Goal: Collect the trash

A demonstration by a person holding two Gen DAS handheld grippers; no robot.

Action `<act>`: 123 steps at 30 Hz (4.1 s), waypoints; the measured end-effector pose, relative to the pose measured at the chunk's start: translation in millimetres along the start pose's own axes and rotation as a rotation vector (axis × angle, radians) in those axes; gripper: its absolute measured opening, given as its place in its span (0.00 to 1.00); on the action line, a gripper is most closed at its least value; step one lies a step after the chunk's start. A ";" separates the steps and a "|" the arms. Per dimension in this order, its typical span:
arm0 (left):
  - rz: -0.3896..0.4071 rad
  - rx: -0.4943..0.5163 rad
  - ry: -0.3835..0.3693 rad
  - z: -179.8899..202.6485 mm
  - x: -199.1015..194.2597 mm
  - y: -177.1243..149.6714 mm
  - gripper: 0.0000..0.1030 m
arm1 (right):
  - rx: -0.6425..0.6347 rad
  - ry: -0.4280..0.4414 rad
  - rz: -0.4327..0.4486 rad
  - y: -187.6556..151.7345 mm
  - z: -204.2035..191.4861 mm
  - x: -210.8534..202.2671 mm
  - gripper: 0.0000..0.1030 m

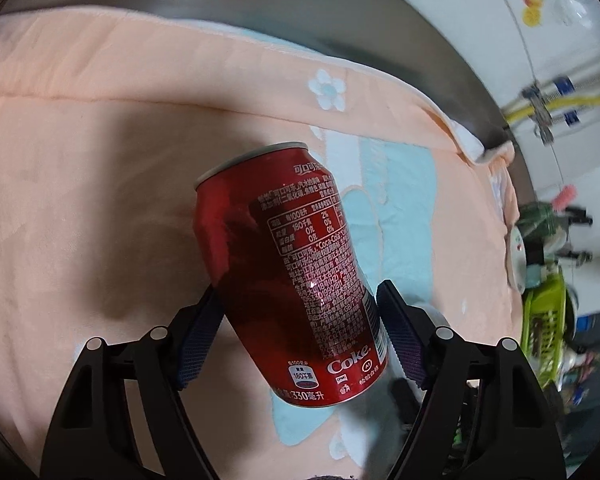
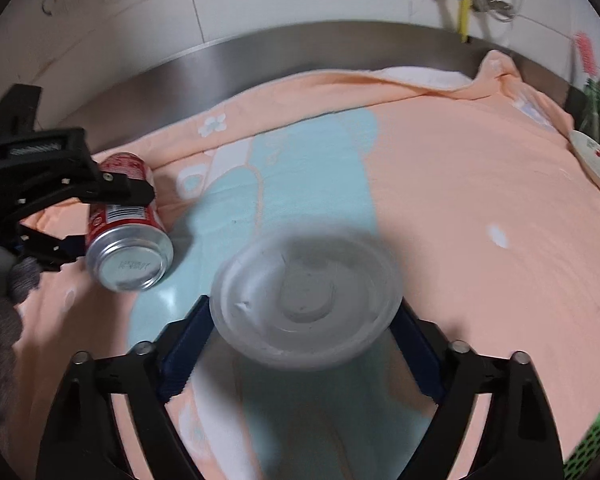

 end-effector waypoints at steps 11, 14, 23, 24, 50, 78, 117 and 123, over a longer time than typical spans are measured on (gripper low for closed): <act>-0.002 0.205 0.044 33.2 -1.1 -32.3 0.73 | 0.120 -0.016 0.073 -70.7 45.1 -56.1 0.78; -0.033 0.276 0.022 52.1 2.0 -50.8 0.73 | 0.176 -0.020 0.108 -93.6 61.0 -76.2 0.78; -0.101 0.514 -0.040 125.4 12.9 -115.5 0.73 | 0.449 -0.209 0.098 -201.5 175.9 -126.8 0.78; -0.106 0.533 -0.046 131.5 14.5 -121.8 0.73 | 0.479 -0.232 0.079 -214.6 189.3 -128.1 0.78; -0.336 1.003 -0.047 279.3 122.1 -305.5 0.73 | 0.659 -0.286 -0.020 -304.5 283.4 -127.0 0.80; -0.396 1.214 0.229 289.7 240.2 -358.3 0.74 | 0.737 -0.299 0.155 -359.0 270.0 -190.0 0.82; 0.099 1.145 0.065 212.0 2.7 -270.9 0.93 | 0.661 -0.306 0.306 -292.9 135.5 -222.7 0.91; 0.186 1.132 0.061 183.1 -37.3 -257.3 0.95 | 0.621 -0.345 0.338 -275.9 113.8 -230.9 0.92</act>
Point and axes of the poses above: each gripper's, at about its wrist camera, not at the fingertips, and x roughly the way its jaws point, z to its right, y to its top, the point moved 8 cm from there along x, roughly the way its jaws point, and after that the axes turned 15 degrees about -z, right-handed, at the moved point
